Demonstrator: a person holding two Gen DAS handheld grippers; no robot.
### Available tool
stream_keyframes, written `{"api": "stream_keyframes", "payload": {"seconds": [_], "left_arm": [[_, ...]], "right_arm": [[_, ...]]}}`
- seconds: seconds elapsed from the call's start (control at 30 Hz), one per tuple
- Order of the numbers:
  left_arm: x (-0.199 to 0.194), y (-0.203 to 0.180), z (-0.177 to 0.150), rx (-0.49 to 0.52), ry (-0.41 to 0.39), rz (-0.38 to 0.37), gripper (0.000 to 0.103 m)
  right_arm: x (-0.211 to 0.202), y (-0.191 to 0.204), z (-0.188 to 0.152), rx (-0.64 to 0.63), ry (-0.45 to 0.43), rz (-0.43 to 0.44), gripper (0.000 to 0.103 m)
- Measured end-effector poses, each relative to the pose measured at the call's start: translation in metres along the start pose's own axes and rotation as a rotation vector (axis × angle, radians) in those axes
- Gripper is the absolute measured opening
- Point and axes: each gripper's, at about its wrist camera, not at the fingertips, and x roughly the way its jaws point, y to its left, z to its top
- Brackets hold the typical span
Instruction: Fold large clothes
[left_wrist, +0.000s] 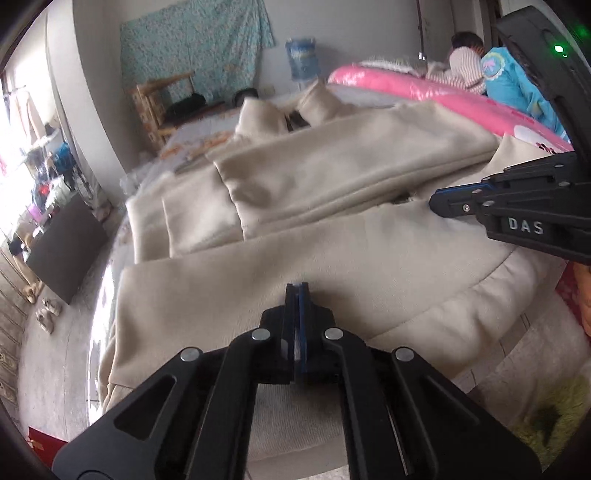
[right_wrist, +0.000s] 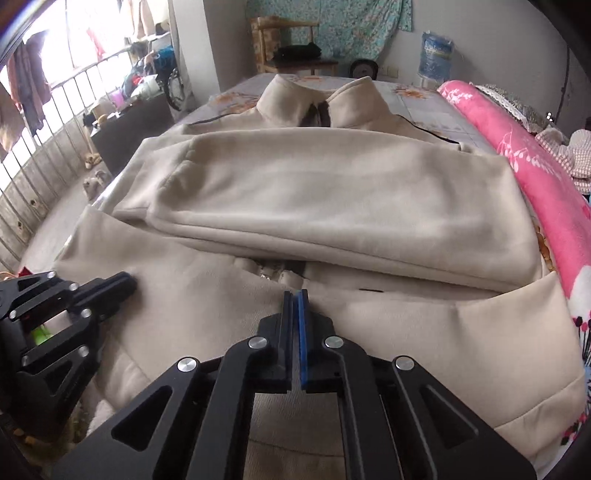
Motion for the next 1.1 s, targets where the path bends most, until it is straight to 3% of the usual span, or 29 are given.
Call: {"api": "stream_keyframes", "payload": {"seconds": [0.17, 0.23, 0.27, 0.3, 0.4, 0.57, 0.6, 0.63, 0.67, 0.73, 0.83, 0.97, 1.03, 1.1], "left_arm": [[0.001, 0.002, 0.0, -0.006, 0.007, -0.006, 0.001], [0.002, 0.003, 0.0, -0.009, 0.008, -0.012, 0.002], [0.001, 0.003, 0.0, -0.006, 0.007, -0.011, 0.002], [0.002, 0.003, 0.0, -0.003, 0.007, -0.009, 0.002], [0.001, 0.002, 0.0, 0.002, 0.006, -0.005, 0.002], [0.001, 0.002, 0.0, -0.005, 0.013, -0.005, 0.002], [0.002, 0.003, 0.0, -0.009, 0.013, -0.006, 0.002], [0.002, 0.003, 0.0, -0.015, 0.014, -0.007, 0.002], [0.002, 0.003, 0.0, -0.019, 0.014, -0.007, 0.002], [0.002, 0.004, 0.0, -0.027, 0.015, -0.006, 0.002], [0.001, 0.004, 0.0, -0.031, 0.017, -0.002, 0.002], [0.002, 0.002, 0.0, -0.026, 0.014, 0.004, 0.002], [0.002, 0.003, 0.0, -0.027, 0.015, 0.001, 0.002], [0.002, 0.003, 0.0, -0.031, 0.016, -0.003, 0.002]], "right_arm": [[-0.027, -0.03, 0.001, 0.072, -0.028, 0.039, 0.006], [-0.048, -0.057, -0.001, 0.128, -0.056, -0.012, 0.023], [-0.056, -0.07, -0.002, 0.148, -0.064, -0.046, 0.039], [-0.064, -0.087, -0.006, 0.169, -0.068, -0.097, 0.048], [-0.066, -0.115, -0.015, 0.184, -0.02, -0.211, 0.048], [-0.034, -0.126, -0.025, 0.133, 0.067, -0.288, 0.048], [-0.032, -0.126, -0.026, 0.115, 0.057, -0.295, 0.043], [-0.031, -0.123, -0.025, 0.09, 0.041, -0.302, 0.032], [-0.03, -0.121, -0.023, 0.08, 0.045, -0.274, 0.003], [-0.029, -0.116, -0.017, 0.063, 0.052, -0.283, 0.003], [-0.04, -0.105, -0.006, 0.004, -0.018, -0.346, 0.002], [-0.026, -0.124, 0.004, 0.05, -0.019, -0.362, 0.002], [-0.018, -0.141, 0.003, 0.123, 0.005, -0.303, 0.001], [-0.038, -0.137, 0.005, 0.152, -0.041, -0.253, 0.003]]}}
